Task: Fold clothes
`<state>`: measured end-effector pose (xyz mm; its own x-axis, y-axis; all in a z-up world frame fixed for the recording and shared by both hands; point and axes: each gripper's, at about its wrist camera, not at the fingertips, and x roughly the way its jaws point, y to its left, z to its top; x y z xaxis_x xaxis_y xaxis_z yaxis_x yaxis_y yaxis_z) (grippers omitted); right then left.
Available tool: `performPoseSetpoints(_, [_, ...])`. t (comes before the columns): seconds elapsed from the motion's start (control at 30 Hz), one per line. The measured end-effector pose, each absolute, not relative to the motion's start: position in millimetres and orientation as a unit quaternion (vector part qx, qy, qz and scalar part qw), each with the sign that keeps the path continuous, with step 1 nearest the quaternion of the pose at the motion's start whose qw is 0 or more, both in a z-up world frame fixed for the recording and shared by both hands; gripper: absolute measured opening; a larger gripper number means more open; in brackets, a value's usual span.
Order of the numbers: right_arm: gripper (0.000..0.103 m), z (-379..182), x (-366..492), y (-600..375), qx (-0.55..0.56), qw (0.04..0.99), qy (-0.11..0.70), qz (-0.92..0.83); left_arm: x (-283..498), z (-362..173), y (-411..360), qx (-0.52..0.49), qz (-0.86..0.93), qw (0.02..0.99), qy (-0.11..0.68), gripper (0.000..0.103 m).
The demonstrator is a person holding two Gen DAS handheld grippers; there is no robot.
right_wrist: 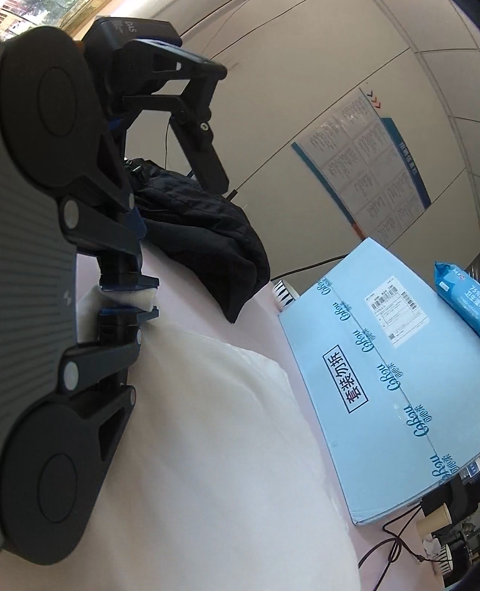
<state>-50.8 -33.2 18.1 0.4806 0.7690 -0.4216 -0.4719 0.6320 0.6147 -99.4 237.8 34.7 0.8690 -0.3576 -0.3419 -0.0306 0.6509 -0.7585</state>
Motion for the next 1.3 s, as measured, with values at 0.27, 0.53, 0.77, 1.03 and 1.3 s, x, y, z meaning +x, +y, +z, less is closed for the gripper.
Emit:
performPoseSetpoints(0.27, [0.085, 49.5, -71.4, -70.0, 0.229, 0.821, 0.294, 0.432, -101.7, 43.2, 230.4, -0.385, -0.101, 0.887, 0.234, 0.103])
performPoseSetpoints(0.53, [0.086, 96.8, -70.6, -182.9, 0.32, 0.85, 0.224, 0.355, -93.7, 56.0, 190.8, -0.372, -0.203, 0.878, 0.225, 0.103])
performPoseSetpoints(0.77, [0.085, 53.7, 1.6, -182.9, 0.37, 0.812, 0.342, 0.295, -66.4, 13.7, 141.9, -0.362, -0.189, 0.864, 0.296, 0.103])
performPoseSetpoints(1.03, [0.084, 8.7, 39.4, -180.0, 0.411, 0.8, 0.379, 0.218, -57.4, 18.5, 154.0, -0.384, -0.186, 0.847, 0.318, 0.103])
performPoseSetpoints(1.3, [0.088, 32.1, -26.0, -211.5, 0.49, 0.771, 0.27, 0.304, -33.2, 52.7, 123.0, -0.37, -0.243, 0.856, 0.267, 0.103])
